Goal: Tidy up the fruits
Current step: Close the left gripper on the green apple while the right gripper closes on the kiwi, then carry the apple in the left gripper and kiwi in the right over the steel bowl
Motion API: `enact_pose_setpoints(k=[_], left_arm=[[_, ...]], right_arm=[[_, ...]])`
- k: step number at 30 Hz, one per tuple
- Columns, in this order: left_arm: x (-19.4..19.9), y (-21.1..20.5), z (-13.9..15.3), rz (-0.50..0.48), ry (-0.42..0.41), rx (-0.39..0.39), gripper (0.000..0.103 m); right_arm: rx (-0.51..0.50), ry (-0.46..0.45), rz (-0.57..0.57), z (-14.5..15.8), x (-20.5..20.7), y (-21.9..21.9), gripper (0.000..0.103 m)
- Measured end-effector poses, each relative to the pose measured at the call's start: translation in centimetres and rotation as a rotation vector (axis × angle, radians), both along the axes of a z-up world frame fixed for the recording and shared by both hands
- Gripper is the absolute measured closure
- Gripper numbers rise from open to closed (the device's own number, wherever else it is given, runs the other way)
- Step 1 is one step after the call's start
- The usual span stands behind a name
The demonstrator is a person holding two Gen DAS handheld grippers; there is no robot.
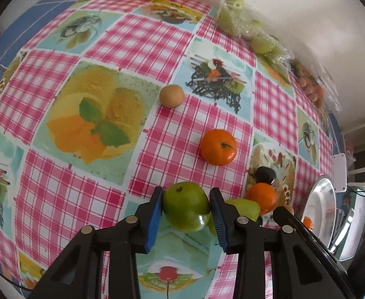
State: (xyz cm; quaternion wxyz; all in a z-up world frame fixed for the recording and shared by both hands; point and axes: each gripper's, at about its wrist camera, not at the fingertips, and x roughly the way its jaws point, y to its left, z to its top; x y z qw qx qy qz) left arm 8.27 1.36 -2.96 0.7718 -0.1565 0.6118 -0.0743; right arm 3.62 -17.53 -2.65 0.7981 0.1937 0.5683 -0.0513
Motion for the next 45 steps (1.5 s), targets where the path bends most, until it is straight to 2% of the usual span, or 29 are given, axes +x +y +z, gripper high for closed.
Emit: enact_pose_setpoints(k=[15,22,30,39,45], left_arm=[[-0.2,0.8,2.2,0.014,-0.068,-0.02,0.063],[-0.2,-0.2,2.7,-0.005,-0.089,-0.005,0.063],[-0.3,-2.1,3.5,-0.045,-0.12,0.005,0.063],[-1.6,-7.2,4.8,-0.167,-0.172,0.02,0.063],[-3.7,-12.1,5.2,-0.305,-0.196,0.02,0.063]], right_arm=[[-0.001,-0.02,-0.019,1.3,-0.7,-0.6,0.078],[-0.009,-0.021,-0.029,1.6,-1.1,-1.2,0.078],[-0.034,-0.022,-0.092,2.0,-2.2,-3.5,0.078],[-0.045,-0.026,-0.226,2.7,-4.1,-8.7,0.078],[-0.05,-0.029,-0.33,3.1,-6.4,-12.6,0.078]])
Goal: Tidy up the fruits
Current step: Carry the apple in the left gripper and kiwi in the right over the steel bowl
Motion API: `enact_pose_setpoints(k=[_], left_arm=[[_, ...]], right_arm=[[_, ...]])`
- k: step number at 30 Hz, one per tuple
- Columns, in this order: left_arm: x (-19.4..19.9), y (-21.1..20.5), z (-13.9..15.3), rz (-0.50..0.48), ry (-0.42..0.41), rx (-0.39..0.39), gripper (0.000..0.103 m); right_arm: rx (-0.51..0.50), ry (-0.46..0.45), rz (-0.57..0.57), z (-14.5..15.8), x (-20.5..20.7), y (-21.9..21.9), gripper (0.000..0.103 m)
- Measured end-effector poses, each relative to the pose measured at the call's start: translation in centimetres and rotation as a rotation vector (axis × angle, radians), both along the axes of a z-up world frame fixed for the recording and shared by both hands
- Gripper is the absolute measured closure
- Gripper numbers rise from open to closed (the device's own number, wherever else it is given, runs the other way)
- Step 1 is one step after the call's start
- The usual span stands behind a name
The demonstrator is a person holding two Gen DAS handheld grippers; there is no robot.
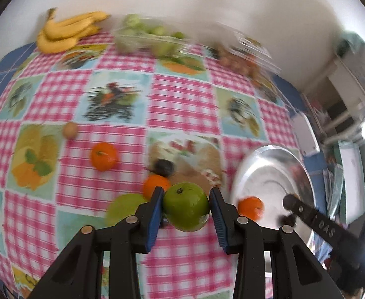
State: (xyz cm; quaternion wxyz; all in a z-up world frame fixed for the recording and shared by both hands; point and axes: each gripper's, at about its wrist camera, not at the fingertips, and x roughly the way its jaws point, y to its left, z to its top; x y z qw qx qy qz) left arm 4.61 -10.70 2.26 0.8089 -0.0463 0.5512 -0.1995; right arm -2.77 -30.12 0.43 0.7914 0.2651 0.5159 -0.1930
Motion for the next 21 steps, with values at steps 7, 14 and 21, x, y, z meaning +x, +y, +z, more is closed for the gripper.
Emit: enact_pose_setpoints(k=[7,14,21], left_arm=[[-2.7,-4.9,-0.1,-0.136,0.0,0.0,0.063],[-4.4,-7.8,-1.0,-0.21,0.011,0.021,0.063],[-4.7,-8.7,-2.2,-0.235,0.026,0.044,0.063]], right_arm=[[-0.009,-0.013,-0.086,0.6,-2.8,-3.3,0.078],[0.001,-0.007,-0.105,0.4,-3.9,-4.4,0.078],[0.026,0.025,-0.066,-0.7,-3.2,-3.7,0.078]])
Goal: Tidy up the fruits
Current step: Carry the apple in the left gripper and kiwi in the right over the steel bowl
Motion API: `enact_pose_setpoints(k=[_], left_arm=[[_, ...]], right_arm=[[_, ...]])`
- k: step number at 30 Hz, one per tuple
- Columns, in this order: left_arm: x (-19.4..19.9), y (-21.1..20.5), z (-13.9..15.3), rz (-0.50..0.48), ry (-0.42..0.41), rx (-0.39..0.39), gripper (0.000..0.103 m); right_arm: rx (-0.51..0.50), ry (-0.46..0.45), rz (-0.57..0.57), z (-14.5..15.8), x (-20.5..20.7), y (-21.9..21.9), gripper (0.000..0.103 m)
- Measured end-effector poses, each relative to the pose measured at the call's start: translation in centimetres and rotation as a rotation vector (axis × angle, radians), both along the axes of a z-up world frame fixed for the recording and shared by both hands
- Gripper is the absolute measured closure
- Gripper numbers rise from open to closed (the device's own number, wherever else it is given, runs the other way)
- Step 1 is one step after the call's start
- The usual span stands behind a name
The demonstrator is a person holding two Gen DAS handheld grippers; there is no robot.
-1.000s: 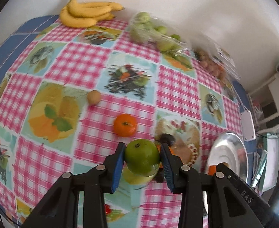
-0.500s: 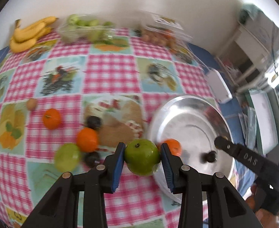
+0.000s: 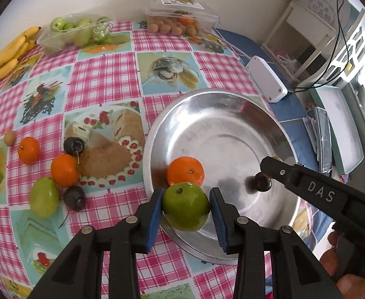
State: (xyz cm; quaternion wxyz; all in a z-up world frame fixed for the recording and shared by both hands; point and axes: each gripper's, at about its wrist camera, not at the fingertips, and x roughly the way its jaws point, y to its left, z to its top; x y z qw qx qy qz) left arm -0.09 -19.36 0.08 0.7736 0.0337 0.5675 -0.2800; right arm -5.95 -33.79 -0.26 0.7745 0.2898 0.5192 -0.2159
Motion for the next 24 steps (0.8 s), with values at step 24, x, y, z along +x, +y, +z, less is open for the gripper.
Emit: enact_pose_setpoints(k=[24], left_arm=[[0.0,-0.3,-1.2,-0.012,0.042,0.007,0.063]], right_arm=[[0.024,0.104,0.056,-2.3,1.0,1.5,0.077]])
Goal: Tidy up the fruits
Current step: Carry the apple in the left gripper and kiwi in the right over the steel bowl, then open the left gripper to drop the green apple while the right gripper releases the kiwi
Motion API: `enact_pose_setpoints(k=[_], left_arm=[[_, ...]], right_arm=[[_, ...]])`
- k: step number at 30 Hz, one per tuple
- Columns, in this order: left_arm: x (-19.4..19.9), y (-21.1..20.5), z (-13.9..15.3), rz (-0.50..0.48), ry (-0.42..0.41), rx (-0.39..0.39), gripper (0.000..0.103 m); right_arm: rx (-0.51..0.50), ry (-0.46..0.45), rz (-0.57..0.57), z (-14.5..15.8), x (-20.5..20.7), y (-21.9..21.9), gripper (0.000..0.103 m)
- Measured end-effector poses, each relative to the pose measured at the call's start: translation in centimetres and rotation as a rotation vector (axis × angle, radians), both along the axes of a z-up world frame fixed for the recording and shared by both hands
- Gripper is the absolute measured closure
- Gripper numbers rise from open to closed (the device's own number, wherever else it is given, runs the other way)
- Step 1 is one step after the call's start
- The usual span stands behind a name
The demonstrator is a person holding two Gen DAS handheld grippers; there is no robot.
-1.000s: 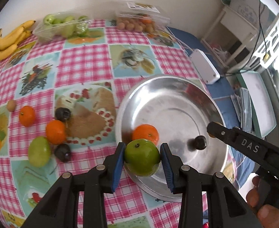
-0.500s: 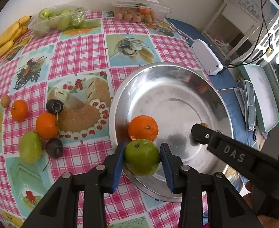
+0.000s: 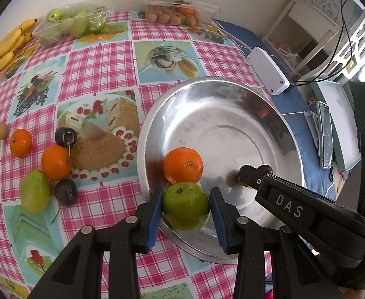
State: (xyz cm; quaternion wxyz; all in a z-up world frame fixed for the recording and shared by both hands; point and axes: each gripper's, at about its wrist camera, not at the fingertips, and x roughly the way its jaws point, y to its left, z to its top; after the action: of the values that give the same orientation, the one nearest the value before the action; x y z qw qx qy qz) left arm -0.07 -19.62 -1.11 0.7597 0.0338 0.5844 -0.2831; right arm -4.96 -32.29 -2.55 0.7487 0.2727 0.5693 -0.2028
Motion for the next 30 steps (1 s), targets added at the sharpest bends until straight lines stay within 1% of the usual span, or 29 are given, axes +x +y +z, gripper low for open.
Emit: enact_pose_setpoints(k=[14,18,20,26,30], left_arm=[[0.0,0.0,0.0,-0.001,0.001,-0.003,0.06],[0.0,0.2,0.6,0.002,0.003,-0.028,0.052],[0.0,0.4,1.0,0.004,-0.005,-0.031,0.051],[0.8,1.4,1.8,0.042,-0.026,-0.028,0.051],[1.8,2.9,2.2,0.1,-0.065,0.003,0.047]], right_arm=[[-0.003,-0.016,-0.023,0.5,-0.2,-0.2,0.077],[-0.005,-0.026,-0.032,0.7,-0.4,-0.3,0.077],[-0.007,-0.034,-0.037,0.8,-0.5,-0.3,0.077],[-0.01,-0.051,-0.042,1.2,-0.6,-0.2,0.077],[-0.011,-0.047,-0.036,1.1,-0.5,-0.1,0.077]])
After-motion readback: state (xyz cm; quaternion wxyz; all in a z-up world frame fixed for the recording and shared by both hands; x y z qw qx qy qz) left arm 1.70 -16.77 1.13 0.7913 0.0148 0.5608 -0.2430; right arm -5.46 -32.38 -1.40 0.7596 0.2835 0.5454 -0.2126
